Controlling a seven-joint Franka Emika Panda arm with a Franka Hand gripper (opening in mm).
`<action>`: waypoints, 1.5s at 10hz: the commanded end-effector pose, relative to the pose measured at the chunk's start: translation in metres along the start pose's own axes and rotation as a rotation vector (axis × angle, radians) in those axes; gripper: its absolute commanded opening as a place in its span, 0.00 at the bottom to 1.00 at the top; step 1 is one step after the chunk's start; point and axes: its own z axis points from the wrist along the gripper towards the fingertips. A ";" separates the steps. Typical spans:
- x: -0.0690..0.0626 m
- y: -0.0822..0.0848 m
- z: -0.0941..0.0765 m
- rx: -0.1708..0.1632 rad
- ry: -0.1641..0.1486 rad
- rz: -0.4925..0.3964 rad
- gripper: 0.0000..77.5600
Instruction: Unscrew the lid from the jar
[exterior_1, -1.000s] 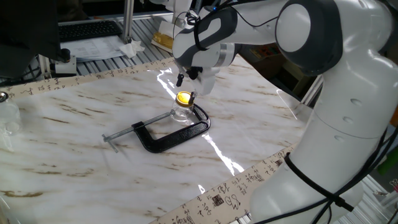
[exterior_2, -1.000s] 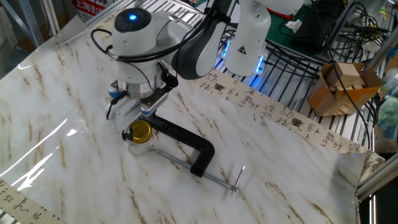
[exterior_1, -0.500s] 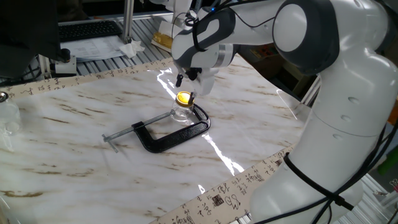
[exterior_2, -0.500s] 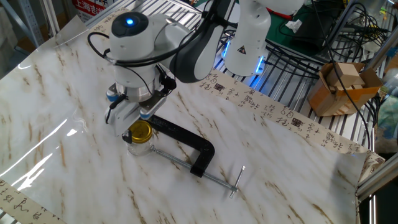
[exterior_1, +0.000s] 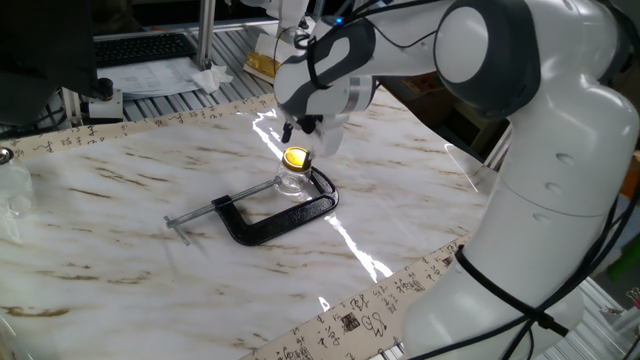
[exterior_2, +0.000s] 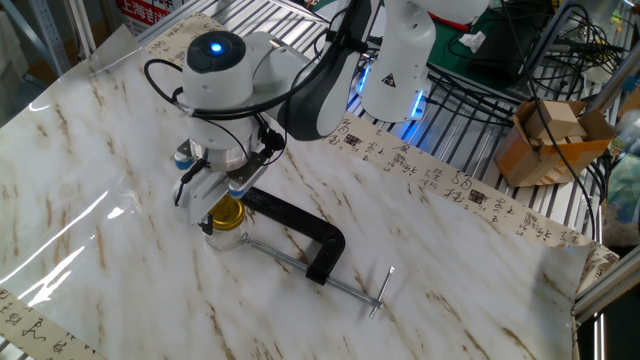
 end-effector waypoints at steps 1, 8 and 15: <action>-0.002 0.001 0.001 -0.001 -0.006 -0.006 1.00; -0.013 -0.003 0.008 0.011 0.004 -0.025 1.00; -0.012 -0.009 0.010 0.048 0.005 -0.053 1.00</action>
